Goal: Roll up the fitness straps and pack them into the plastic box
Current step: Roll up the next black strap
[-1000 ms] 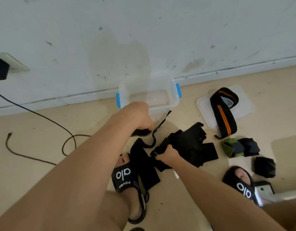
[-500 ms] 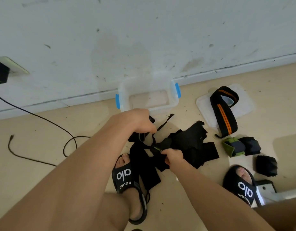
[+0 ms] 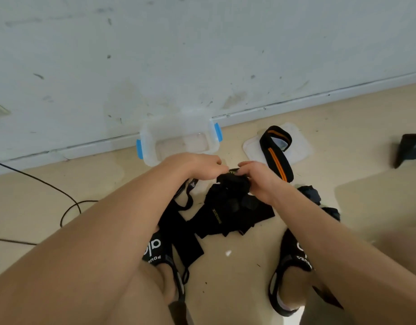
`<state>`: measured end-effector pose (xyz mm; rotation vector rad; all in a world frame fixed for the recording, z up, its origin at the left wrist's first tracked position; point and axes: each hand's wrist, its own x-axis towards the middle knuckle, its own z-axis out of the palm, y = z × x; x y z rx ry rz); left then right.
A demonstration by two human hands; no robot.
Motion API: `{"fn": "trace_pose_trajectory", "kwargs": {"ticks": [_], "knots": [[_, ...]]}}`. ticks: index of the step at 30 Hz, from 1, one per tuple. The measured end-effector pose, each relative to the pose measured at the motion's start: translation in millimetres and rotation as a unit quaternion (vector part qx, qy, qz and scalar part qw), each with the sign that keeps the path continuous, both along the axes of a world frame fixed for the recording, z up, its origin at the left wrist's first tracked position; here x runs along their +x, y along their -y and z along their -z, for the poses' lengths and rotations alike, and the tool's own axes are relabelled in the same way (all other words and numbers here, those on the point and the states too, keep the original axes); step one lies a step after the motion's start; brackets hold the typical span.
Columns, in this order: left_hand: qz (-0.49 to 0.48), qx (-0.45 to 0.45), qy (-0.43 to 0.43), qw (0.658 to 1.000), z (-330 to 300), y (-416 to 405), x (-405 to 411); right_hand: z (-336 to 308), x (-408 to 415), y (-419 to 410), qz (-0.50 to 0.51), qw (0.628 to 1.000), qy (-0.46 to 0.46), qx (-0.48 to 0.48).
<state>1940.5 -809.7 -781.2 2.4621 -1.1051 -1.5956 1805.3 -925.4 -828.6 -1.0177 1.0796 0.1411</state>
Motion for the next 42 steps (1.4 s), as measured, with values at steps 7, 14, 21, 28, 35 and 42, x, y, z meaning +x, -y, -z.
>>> {"fn": "trace_pose_trajectory", "kwargs": {"ticks": [7, 14, 21, 28, 35, 42], "knots": [[-0.215, -0.118, -0.162, 0.956, -8, 13, -3, -39, -3, 20, -0.067, 0.994, 0.079, -0.019], [-0.281, -0.160, -0.169, 0.931, -21, 3, 4, -56, -5, 24, -0.117, 0.986, 0.113, -0.034], [-0.244, -0.226, -0.064, 0.941, -32, 0, 6, -66, -1, 20, -0.134, 0.983, 0.121, -0.033], [-0.213, -0.308, -0.074, 0.924, -42, -9, 11, -69, -8, 4, -0.194, 0.977, 0.088, 0.026], [-0.280, -0.232, -0.119, 0.924, -50, -20, 4, -69, -17, -10, -0.190, 0.975, 0.097, 0.057], [-0.303, -0.148, -0.216, 0.916, -47, -37, 6, -73, -13, -34, -0.154, 0.966, 0.176, 0.109]]}}
